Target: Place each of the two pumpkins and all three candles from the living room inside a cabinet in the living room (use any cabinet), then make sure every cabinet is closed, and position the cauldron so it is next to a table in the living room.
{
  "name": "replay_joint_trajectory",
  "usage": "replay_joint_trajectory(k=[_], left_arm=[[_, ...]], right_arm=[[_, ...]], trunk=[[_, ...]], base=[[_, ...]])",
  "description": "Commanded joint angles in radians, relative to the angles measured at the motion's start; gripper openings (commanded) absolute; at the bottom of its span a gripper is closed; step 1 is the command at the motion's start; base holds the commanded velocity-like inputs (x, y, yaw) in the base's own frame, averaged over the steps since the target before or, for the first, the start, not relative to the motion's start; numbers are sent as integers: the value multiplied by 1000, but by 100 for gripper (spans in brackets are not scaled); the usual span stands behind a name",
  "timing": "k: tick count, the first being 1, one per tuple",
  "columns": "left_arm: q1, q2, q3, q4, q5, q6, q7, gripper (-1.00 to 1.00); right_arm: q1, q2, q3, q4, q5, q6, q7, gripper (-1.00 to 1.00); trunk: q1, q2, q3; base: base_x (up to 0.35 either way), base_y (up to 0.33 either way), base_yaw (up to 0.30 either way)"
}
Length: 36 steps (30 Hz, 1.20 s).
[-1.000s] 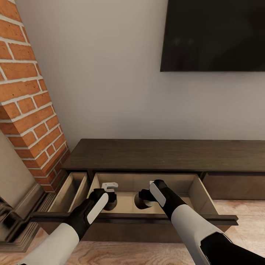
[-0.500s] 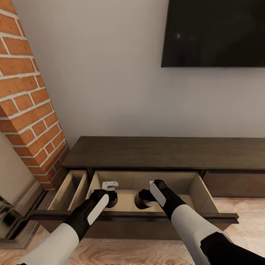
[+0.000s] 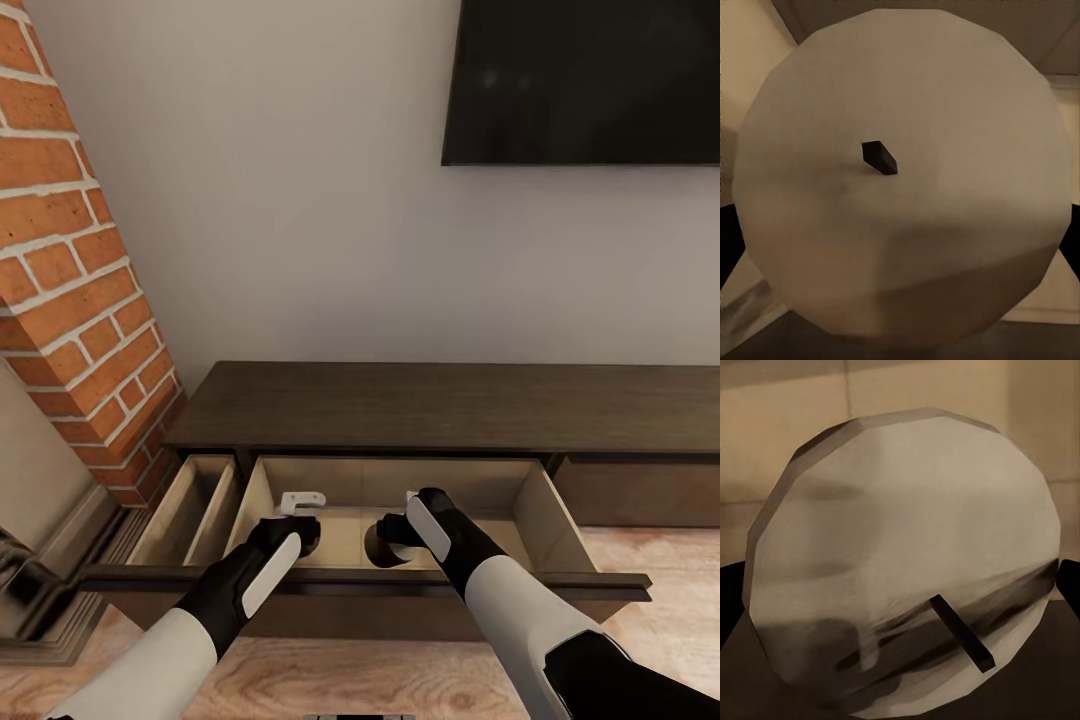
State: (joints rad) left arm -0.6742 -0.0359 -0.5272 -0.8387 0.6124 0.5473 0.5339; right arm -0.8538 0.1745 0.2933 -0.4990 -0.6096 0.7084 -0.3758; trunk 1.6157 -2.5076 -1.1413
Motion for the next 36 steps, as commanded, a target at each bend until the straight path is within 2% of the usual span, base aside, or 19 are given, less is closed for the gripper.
replay_joint_trajectory(k=[1, 9, 10, 20, 32, 36], left_arm=[[-1, 1, -3, -2, 10, 1, 10, -100], [1, 3, 1, -10, 10, -1, 13, -100], [2, 4, 1, -11, 10, -1, 15, 100], [2, 4, 11, -12, 10, -18, 16, 100], [2, 2, 3, -13, 10, -20, 17, 100], [2, 2, 2, -13, 10, -19, 17, 100]], right_arm=[[-1, 0, 3, -1, -9, 2, -8, -100], [-1, 0, 3, -2, -9, 1, -8, -100], [-1, 0, 3, -2, -9, 1, -8, -100], [-1, 0, 3, -3, -9, 1, -8, -100], [-1, 0, 3, -3, -9, 1, -8, -100], [-1, 0, 3, -3, -9, 1, -8, -100]], trunk=[[0, 0, -1], [0, 0, -1], [0, 0, -1], [0, 0, -1], [0, 0, -1], [-2, 1, 15]], base=[[0, 0, 0], [0, 0, 0], [0, 0, 0], [0, 0, 0], [0, 0, 0], [0, 0, 0]])
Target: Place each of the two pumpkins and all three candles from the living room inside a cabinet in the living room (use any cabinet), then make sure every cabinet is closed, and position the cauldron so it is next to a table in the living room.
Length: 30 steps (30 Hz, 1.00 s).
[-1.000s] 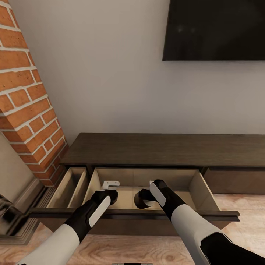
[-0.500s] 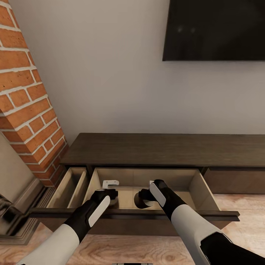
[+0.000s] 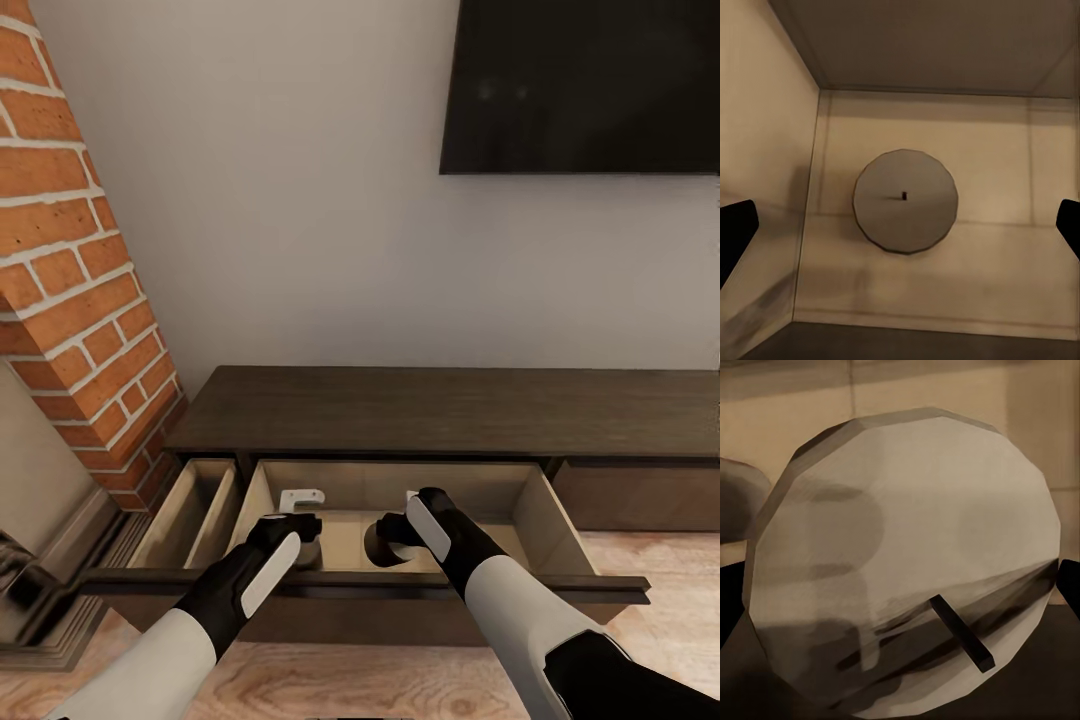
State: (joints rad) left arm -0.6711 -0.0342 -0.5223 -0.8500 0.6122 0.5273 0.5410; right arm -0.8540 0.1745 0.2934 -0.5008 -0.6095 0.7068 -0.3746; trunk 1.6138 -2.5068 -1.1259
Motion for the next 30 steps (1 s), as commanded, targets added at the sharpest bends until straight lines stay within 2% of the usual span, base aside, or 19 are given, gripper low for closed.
replay_joint_trajectory(k=[1, 6, 9, 12, 16, 24, 30], left_arm=[[-1, 1, -3, -2, 11, 1, 11, 100], [-1, 1, -2, -30, 11, 11, 12, 100], [-1, 3, 2, -98, 12, 36, 38, 100], [-1, 5, 5, -187, 12, 150, 64, 100], [-1, 4, 9, -276, 12, 263, 91, 100], [-1, 4, 11, -320, 19, 376, 183, 100], [-1, 5, 15, -340, 20, 395, 196, 100]], right_arm=[[0, 0, 3, -1, -9, 2, -9, -100], [0, 0, 3, -1, -9, 2, -8, -100], [0, 0, 3, -1, -9, 2, -8, -100], [0, 0, 3, -1, -9, 2, -7, -100], [0, 0, 3, -1, -9, 2, -7, -100], [0, 0, 3, -1, -8, 2, -7, -100], [0, 0, 5, -1, -7, -18, -6, -100]], trunk=[[-1, 0, 3], [-3, 1, 22], [-4, 2, 34], [-6, 2, 46], [-7, 3, 61], [-11, 5, 92], [-14, 7, 115]], base=[[0, 0, 0], [0, 0, 0], [0, 0, 0], [0, 0, 0], [0, 0, 0], [0, 0, 0], [0, 0, 0]])
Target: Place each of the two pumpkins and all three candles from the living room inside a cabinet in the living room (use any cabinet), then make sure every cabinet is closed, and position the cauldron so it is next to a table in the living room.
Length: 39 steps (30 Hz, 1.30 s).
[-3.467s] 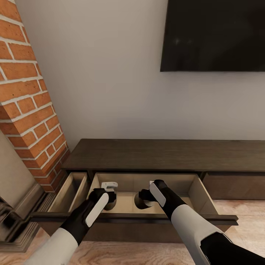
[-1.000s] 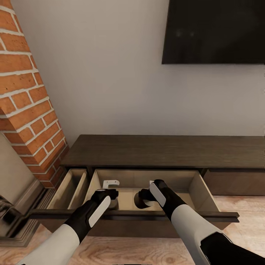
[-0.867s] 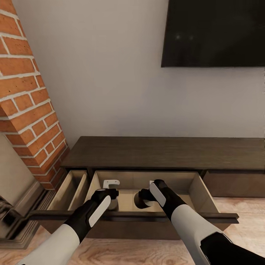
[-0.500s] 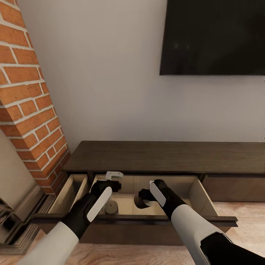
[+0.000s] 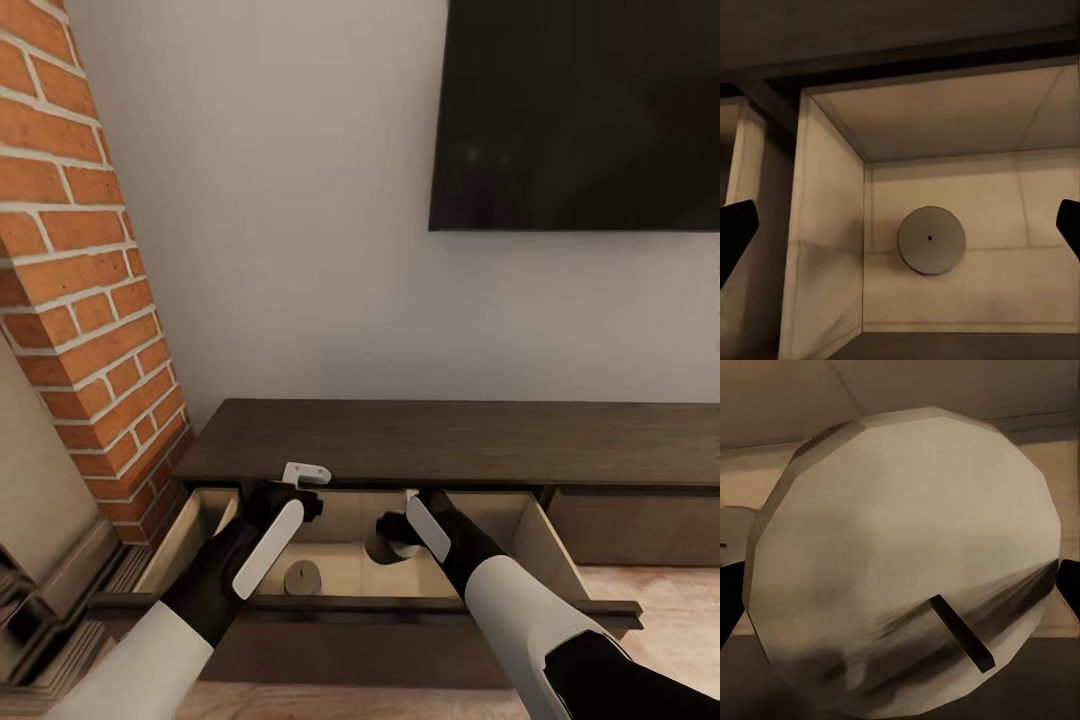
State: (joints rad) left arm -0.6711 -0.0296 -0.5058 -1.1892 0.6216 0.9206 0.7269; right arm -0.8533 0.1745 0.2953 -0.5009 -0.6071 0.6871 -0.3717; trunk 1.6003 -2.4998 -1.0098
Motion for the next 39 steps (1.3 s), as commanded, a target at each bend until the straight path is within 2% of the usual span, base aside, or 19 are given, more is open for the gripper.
replay_joint_trajectory(k=[1, 6, 11, 14, 18, 20, 33, 37, 39], left_arm=[[-1, 0, -1, -2, 11, 6, 12, 100], [-1, 1, 15, -33, 11, 33, 13, 100], [-1, 2, 25, -98, 10, 78, 14, 100], [-1, 2, 27, -117, 10, 90, 14, 100], [0, 2, 27, -133, 11, 102, 14, 100], [1, 2, 27, -149, 12, 107, 14, 100], [6, 2, 26, -219, 12, 127, 14, 100], [5, 2, 25, -229, 12, 127, 14, 100], [5, 2, 25, -231, 12, 127, 14, 100]], right_arm=[[0, 0, 5, -1, -9, -6, -8, -100], [0, 0, 52, -3, -9, -20, -14, -100], [-1, 0, 71, -6, -10, -21, -50, -100], [-2, 0, 74, -8, -22, -20, -106, -100], [-14, 0, 76, -7, -105, -20, -154, -100], [-17, 0, 76, -7, -122, -19, -164, -100], [-22, 0, 75, -1, -144, -12, -195, -100], [-23, 0, 74, 4, -143, -11, -200, -100], [-23, 0, 74, 5, -145, -11, -226, -100]], trunk=[[-3, 4, 2], [-22, 39, 18], [-29, 53, 24], [-29, 53, 24], [-29, 53, 24], [-29, 53, 24], [-29, 53, 24], [-29, 53, 24], [-29, 53, 24]], base=[[0, 0, 0], [0, 0, 0], [0, 0, 0], [0, 0, 0], [0, 0, 0], [0, 0, 0], [-43, 202, 0], [125, 255, 0], [226, 194, 0]])
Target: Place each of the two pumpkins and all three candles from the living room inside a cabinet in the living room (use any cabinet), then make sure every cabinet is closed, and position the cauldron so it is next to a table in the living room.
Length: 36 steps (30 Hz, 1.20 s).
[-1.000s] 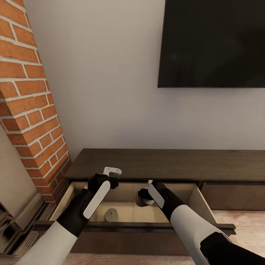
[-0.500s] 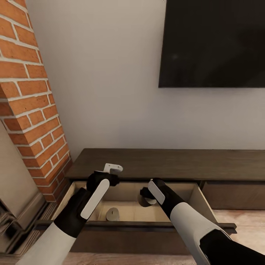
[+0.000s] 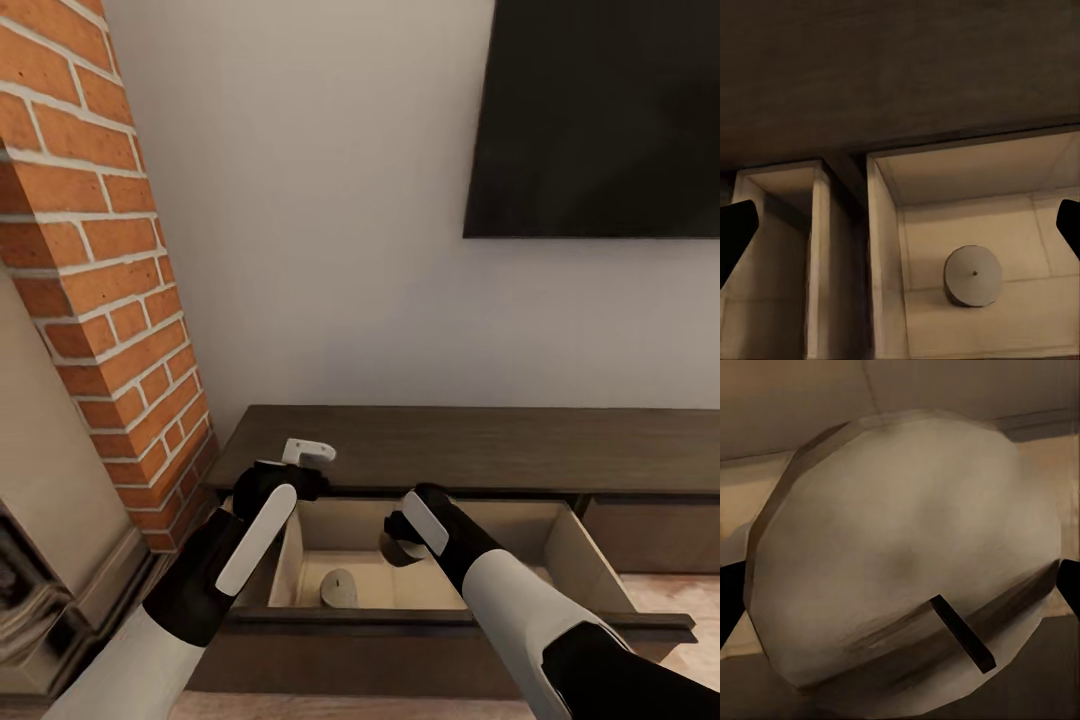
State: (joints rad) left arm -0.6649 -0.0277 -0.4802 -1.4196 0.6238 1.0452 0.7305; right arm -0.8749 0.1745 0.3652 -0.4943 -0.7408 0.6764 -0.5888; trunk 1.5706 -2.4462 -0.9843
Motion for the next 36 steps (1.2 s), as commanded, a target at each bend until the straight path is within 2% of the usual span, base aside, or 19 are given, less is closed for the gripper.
replay_joint_trajectory(k=[1, 9, 12, 13, 15, 19, 36], left_arm=[[-1, 0, -1, -2, 10, 2, 10, 100], [-1, 0, -1, -9, 10, 2, 10, 100], [-1, 0, 0, -9, 10, 2, 10, 100], [-1, 0, 0, -9, 10, 2, 10, 100], [-1, 0, 0, -9, 10, 2, 10, 100], [-1, 0, 0, -9, 10, 2, 10, 100], [-1, 0, -2, -13, 8, 2, 10, 100]], right_arm=[[-1, 0, 3, -1, -14, 0, -36, -100], [-1, 0, -1, 1, -16, 6, -121, -100], [-1, 0, -2, 1, -25, 44, -170, -100], [-1, 0, -2, 1, -39, 57, -181, -100], [-1, 0, -2, 1, -67, 69, -191, -100], [-1, 0, -3, 1, -95, 81, -201, -100], [-1, 0, -6, 9, -103, 86, -251, -100]], trunk=[[0, 0, -1], [0, 0, -1], [0, 0, -1], [0, 0, -1], [0, 0, -1], [0, 0, -1], [0, 0, -1]], base=[[164, 123, 0], [50, 38, 0], [5, 101, 0], [2, 199, 0], [2, 168, 0], [2, 78, 0], [66, 56, 0]])
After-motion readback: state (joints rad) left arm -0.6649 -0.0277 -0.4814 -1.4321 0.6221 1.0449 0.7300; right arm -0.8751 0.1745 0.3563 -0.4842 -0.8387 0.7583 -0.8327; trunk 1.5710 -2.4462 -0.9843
